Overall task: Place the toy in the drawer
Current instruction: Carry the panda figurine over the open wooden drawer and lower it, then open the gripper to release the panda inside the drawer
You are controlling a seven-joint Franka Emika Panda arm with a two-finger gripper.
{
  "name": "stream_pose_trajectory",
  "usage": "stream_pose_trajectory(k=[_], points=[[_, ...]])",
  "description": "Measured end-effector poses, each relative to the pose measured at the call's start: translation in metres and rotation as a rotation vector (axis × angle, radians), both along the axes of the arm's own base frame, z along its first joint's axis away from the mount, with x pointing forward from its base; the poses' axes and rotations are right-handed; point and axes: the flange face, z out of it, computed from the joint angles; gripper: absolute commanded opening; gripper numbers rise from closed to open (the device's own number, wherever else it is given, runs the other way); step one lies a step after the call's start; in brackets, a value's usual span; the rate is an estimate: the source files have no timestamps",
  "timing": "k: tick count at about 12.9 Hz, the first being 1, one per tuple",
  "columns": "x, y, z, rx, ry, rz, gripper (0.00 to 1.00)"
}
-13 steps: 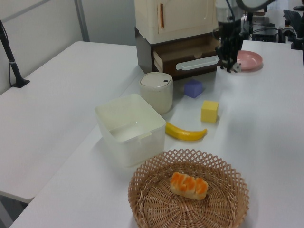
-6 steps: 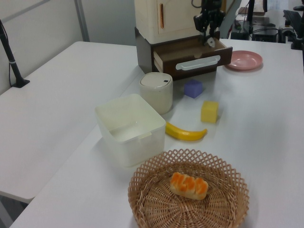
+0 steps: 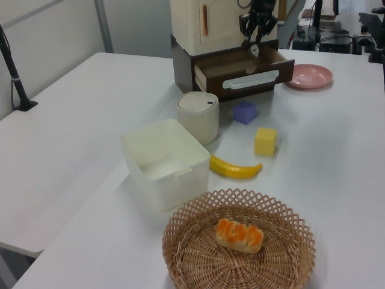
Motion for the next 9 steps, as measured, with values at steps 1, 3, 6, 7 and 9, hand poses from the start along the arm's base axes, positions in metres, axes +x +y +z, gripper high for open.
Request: stream_pose_trajectory(k=[1, 3, 6, 7, 9], points=[[0.008, -0.002, -0.021, 0.001, 0.013, -0.008, 0.18], [0.018, -0.008, -0.061, 0.005, 0.053, -0.02, 0.2], [0.022, -0.013, -0.076, 0.005, 0.062, -0.028, 0.42], [0.022, -0.013, -0.076, 0.005, 0.062, -0.03, 0.61], [0.023, -0.014, -0.081, 0.006, 0.069, -0.032, 0.9]])
